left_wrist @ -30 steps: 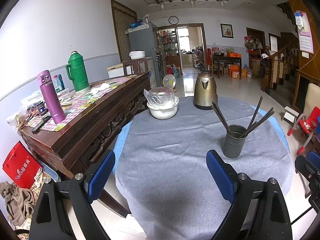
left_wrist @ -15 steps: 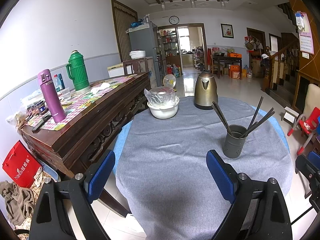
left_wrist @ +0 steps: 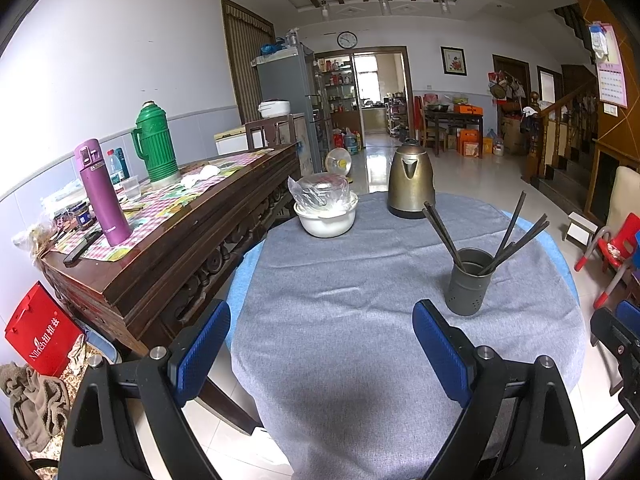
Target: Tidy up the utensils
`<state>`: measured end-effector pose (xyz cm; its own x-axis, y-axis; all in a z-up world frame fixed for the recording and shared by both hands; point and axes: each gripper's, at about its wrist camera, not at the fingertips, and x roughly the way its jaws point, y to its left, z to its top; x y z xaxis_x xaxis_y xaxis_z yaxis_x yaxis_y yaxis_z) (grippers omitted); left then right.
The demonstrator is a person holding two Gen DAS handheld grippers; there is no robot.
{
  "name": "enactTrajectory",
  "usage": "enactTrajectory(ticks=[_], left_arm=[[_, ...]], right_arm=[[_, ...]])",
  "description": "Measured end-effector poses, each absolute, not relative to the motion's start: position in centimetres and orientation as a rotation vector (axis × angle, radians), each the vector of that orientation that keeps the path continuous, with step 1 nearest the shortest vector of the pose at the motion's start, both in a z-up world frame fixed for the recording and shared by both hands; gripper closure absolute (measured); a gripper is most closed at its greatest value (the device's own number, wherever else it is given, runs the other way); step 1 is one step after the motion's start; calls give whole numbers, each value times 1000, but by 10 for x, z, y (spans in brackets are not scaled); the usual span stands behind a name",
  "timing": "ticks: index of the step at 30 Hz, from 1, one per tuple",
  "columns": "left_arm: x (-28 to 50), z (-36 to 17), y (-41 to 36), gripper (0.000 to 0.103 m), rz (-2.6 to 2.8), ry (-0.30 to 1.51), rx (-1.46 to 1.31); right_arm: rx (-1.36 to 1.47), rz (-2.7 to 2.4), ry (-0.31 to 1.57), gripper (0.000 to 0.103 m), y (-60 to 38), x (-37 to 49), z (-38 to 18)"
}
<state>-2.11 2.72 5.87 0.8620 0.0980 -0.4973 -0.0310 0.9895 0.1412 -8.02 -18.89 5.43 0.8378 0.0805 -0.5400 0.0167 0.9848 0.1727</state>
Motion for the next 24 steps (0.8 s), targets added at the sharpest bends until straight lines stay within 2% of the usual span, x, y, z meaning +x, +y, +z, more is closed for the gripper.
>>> enactTrajectory(ticks=[24], left_arm=[[-20, 61, 30, 10, 72, 531, 126]], right_arm=[[175, 32, 570, 43, -189, -81, 57]])
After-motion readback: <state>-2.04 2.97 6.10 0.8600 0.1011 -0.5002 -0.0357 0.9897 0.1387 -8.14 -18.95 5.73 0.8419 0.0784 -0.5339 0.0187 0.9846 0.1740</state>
